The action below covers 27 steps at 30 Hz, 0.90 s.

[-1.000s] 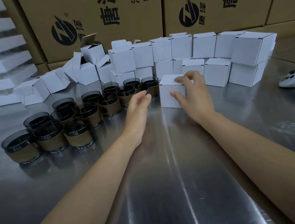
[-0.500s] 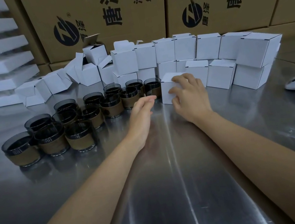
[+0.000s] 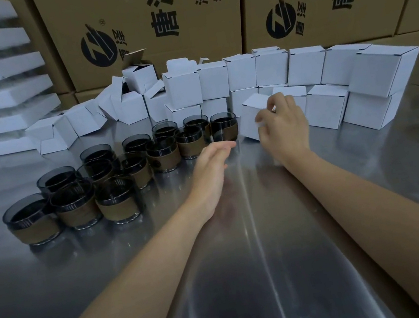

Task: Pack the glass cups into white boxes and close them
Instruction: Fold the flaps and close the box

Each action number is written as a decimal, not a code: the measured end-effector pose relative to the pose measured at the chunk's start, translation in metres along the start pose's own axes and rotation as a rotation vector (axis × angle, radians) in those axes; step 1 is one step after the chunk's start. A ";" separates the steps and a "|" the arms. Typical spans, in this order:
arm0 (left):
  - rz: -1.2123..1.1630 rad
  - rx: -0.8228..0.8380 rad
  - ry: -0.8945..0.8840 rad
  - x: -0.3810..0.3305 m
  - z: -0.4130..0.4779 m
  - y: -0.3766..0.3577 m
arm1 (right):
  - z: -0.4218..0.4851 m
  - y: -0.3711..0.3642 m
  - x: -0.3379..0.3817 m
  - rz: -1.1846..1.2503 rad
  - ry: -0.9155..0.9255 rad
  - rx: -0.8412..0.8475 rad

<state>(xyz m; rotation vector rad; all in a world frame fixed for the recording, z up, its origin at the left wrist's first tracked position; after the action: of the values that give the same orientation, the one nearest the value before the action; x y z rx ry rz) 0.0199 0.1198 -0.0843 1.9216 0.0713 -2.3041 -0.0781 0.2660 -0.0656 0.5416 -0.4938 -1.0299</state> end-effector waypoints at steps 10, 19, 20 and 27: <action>0.023 0.027 -0.006 0.001 0.000 -0.003 | 0.002 -0.016 -0.016 0.139 -0.161 0.205; 0.058 0.022 -0.003 0.003 0.002 -0.002 | 0.003 -0.024 -0.016 0.186 -0.167 0.337; 0.062 0.023 -0.001 0.003 0.002 -0.002 | 0.004 -0.022 -0.015 0.172 -0.172 0.312; 0.043 0.013 -0.013 0.003 0.002 -0.004 | 0.002 -0.029 0.009 0.158 0.172 0.348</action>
<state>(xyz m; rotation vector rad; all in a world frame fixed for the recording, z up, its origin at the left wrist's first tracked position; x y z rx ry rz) 0.0169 0.1228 -0.0873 1.8945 0.0134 -2.2952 -0.0949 0.2458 -0.0809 0.8786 -0.5567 -0.7411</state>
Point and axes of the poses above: each hand's wrist, its own z-axis towards the middle knuckle, its own y-axis out of the back of the hand, x = y × z, the point moved 4 cm from there along z, towards the middle knuckle, and after that the axes turned 2 degrees about x, right-handed, at the moved point
